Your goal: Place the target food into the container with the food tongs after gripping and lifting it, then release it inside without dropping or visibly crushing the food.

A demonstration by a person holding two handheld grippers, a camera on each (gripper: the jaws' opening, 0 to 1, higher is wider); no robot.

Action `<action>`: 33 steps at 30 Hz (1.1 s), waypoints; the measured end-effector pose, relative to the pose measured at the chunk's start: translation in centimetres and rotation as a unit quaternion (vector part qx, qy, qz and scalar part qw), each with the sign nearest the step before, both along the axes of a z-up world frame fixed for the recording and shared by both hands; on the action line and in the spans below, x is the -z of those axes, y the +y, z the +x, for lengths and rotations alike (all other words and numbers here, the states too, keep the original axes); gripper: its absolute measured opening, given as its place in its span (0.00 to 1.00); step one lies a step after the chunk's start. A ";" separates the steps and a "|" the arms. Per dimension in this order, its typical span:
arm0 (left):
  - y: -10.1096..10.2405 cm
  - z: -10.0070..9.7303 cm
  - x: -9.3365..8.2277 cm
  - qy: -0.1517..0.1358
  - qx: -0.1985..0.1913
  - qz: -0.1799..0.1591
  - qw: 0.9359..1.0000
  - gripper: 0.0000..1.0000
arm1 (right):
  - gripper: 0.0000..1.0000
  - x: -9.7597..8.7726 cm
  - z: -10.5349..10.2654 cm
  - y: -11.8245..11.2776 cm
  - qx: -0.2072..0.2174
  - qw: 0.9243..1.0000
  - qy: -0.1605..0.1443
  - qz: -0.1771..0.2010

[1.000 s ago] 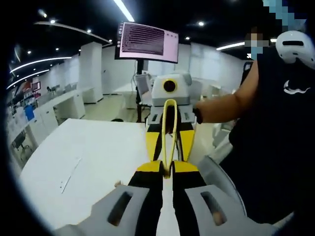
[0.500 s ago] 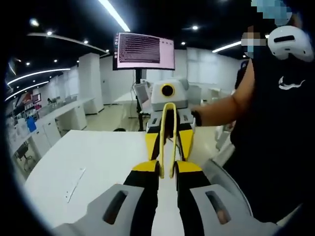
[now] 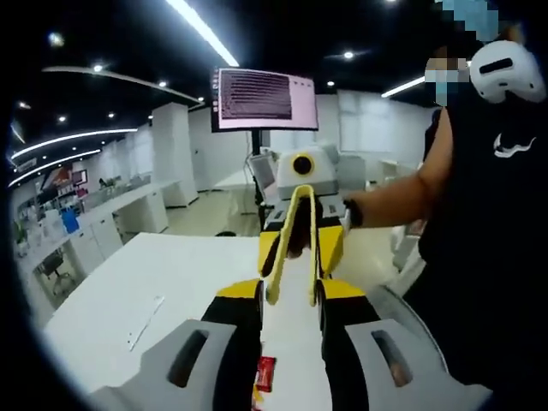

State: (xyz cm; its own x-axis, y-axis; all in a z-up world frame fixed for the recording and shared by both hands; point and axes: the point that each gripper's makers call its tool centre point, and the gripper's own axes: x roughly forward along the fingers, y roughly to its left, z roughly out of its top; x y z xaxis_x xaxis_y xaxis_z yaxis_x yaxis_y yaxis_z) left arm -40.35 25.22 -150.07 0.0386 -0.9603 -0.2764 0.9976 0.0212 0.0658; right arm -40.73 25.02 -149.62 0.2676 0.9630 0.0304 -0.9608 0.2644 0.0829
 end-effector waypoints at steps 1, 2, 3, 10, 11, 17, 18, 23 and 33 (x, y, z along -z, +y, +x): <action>0.2 0.2 -0.2 0.001 -0.002 -0.005 1.000 0.21 | 0.23 -0.1 0.1 -0.3 0.002 1.000 -0.001 0.004; 0.4 0.2 -0.3 0.005 -0.002 -0.008 1.000 0.21 | 0.23 -0.2 0.1 -0.5 0.002 1.000 0.003 0.009; 0.5 0.2 -0.4 0.008 -0.002 -0.009 1.000 0.22 | 0.23 -0.4 0.0 -0.6 0.000 1.000 0.005 0.013; -0.2 -1.3 -0.5 0.041 0.027 -0.024 0.999 0.18 | 0.23 -1.0 -0.9 0.3 -0.022 1.000 -0.003 0.011; -0.2 -1.3 -0.2 0.040 0.025 -0.014 0.999 0.17 | 0.23 -1.1 -1.0 0.3 -0.024 1.000 -0.004 0.014; -0.3 -1.4 -0.8 0.018 0.020 -0.028 0.999 0.01 | 0.19 -1.7 -1.2 0.3 -0.031 0.999 -0.018 0.024; -0.5 -1.3 -1.5 0.018 0.018 -0.048 0.999 0.00 | 0.19 -1.9 -1.2 0.4 -0.033 0.999 -0.013 0.029; -0.7 -1.2 -1.3 0.023 0.012 -0.038 0.999 0.00 | 0.18 -2.3 -1.1 0.3 -0.033 0.999 -0.014 0.033; -0.9 -1.4 -1.2 0.022 0.007 -0.035 0.999 0.10 | 0.19 -2.3 -1.0 0.0 -0.021 0.999 -0.012 0.029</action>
State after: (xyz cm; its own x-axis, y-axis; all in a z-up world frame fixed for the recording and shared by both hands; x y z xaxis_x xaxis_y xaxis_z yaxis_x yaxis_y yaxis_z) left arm -41.74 24.35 -148.87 0.0135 -0.9777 -0.2096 0.9998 0.0096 0.0197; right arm -41.69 25.06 -147.36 0.2253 0.9700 0.0916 -0.9730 0.2191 0.0732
